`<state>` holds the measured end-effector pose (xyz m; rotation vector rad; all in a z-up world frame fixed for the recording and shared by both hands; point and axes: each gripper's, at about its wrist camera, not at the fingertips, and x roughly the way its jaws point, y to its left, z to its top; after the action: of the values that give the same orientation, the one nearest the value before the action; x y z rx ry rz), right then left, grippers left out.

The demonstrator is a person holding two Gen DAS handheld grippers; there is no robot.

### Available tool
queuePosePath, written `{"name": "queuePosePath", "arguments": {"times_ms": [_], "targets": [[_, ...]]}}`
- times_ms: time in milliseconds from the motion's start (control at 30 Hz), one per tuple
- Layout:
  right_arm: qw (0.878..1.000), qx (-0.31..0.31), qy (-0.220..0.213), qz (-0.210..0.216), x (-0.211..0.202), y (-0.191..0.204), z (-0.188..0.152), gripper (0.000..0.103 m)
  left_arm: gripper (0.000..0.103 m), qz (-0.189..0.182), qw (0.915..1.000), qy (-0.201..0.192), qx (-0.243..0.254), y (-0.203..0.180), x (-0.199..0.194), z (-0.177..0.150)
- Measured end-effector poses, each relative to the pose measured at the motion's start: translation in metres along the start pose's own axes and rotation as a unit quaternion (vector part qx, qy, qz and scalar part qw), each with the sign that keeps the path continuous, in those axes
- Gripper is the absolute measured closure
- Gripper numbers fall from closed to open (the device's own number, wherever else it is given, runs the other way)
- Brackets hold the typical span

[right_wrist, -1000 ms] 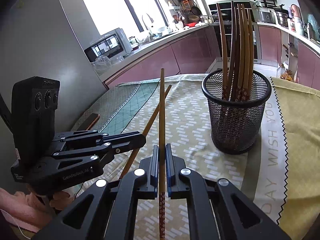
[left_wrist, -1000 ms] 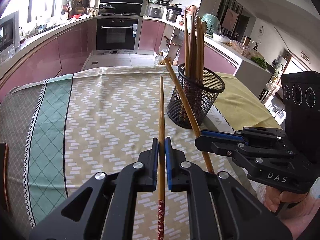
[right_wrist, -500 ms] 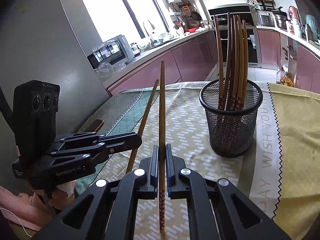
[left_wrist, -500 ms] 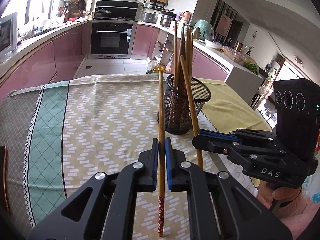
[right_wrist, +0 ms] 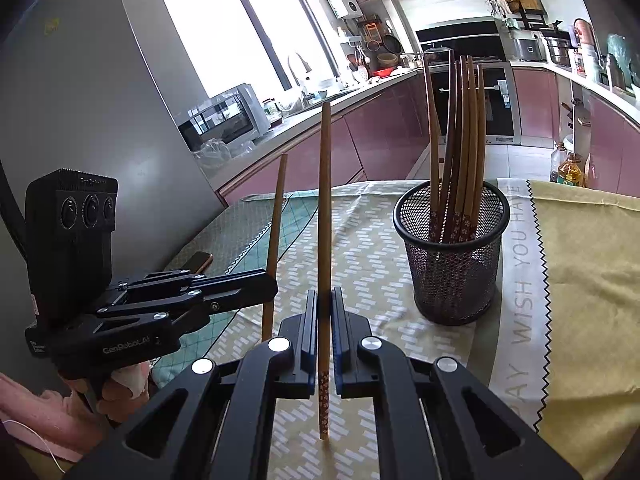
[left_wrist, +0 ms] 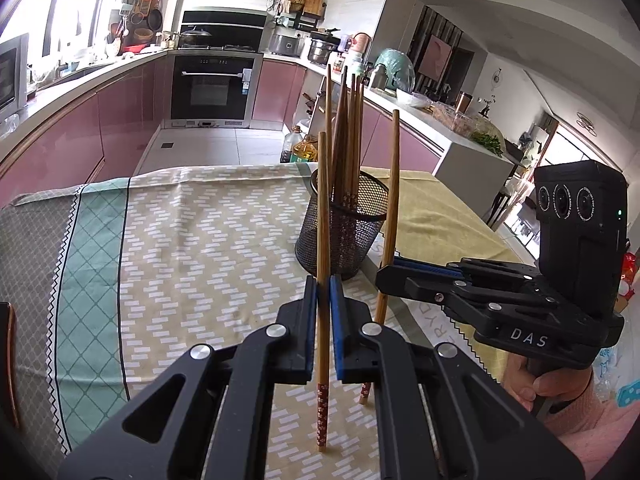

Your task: Organize utensils

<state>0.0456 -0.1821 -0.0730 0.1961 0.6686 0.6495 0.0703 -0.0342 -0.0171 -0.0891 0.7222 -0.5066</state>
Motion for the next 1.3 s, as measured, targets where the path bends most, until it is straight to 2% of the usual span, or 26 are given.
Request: {"name": "queuePosePath", "arguments": {"times_ms": [1300], "targets": [[0.999,0.011,-0.037,-0.007,-0.028,-0.003,0.018,0.097,0.096,-0.022,0.9995,-0.018,0.012,-0.013,-0.014,0.025]]}}
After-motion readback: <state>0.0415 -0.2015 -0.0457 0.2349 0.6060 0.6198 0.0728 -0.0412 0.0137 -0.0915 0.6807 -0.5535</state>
